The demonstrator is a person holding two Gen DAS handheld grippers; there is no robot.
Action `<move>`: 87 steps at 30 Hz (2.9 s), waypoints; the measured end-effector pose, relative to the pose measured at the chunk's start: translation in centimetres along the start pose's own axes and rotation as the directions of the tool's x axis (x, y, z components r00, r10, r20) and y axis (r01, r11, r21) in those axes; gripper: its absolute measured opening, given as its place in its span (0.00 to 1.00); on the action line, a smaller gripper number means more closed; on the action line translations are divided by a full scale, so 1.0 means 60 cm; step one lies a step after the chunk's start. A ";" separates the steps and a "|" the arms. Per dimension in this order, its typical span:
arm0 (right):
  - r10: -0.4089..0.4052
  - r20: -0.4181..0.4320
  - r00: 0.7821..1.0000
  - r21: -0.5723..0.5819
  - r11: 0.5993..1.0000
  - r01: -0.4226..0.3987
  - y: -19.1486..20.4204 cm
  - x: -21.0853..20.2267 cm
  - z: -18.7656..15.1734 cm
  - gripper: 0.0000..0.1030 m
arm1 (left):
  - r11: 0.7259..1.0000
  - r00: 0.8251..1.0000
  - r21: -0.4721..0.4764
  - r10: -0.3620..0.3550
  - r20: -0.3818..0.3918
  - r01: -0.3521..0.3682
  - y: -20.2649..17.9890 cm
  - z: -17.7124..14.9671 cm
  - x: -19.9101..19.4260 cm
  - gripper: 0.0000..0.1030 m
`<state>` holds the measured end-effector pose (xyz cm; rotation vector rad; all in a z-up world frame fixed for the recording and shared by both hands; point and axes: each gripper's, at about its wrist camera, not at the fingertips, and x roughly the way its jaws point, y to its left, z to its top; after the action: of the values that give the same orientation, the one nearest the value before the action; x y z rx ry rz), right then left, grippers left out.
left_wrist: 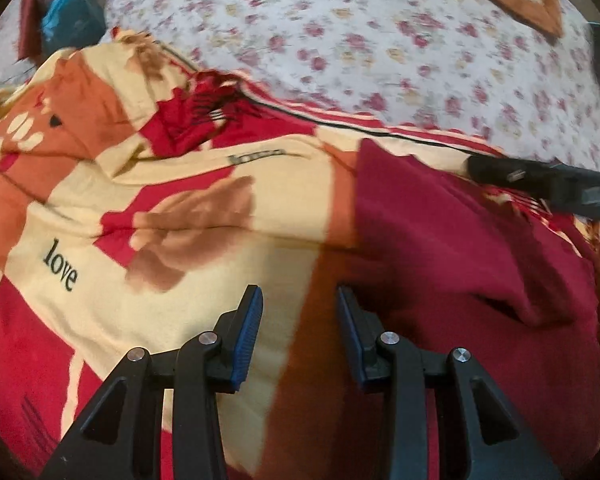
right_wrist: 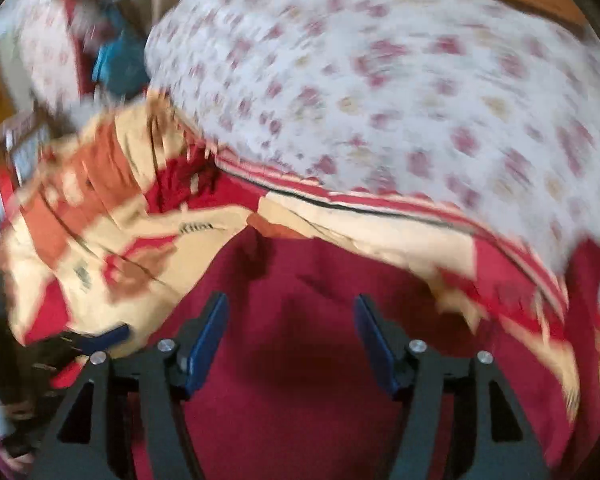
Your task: Fold small clothes
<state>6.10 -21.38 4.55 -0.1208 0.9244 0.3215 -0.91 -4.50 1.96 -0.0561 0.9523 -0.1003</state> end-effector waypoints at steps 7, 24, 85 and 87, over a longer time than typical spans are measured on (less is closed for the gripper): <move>0.085 -0.117 0.989 -0.021 0.996 -0.088 -0.001 0.084 -0.007 0.21 | 0.996 0.998 -0.062 -0.061 0.011 0.062 0.032 0.000 0.021 0.17; 0.105 0.074 0.992 0.092 0.989 -0.112 -0.003 -0.040 -0.046 0.56 | 0.998 0.997 -0.027 -0.061 0.047 0.062 0.026 0.002 0.004 0.17; -0.210 0.028 0.977 0.340 0.921 0.188 -0.191 -0.177 -0.223 0.52 | 0.989 0.992 0.118 -0.094 0.085 0.084 -0.078 0.042 -0.047 0.31; -0.175 0.038 0.984 0.322 0.934 0.153 -0.169 -0.156 -0.206 0.52 | 0.989 0.992 0.132 -0.086 0.088 0.074 -0.088 0.054 -0.043 0.30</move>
<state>-5.29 -35.99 4.25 0.1091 0.8827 0.0182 -0.06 -9.42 6.43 0.0194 0.8481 -0.2312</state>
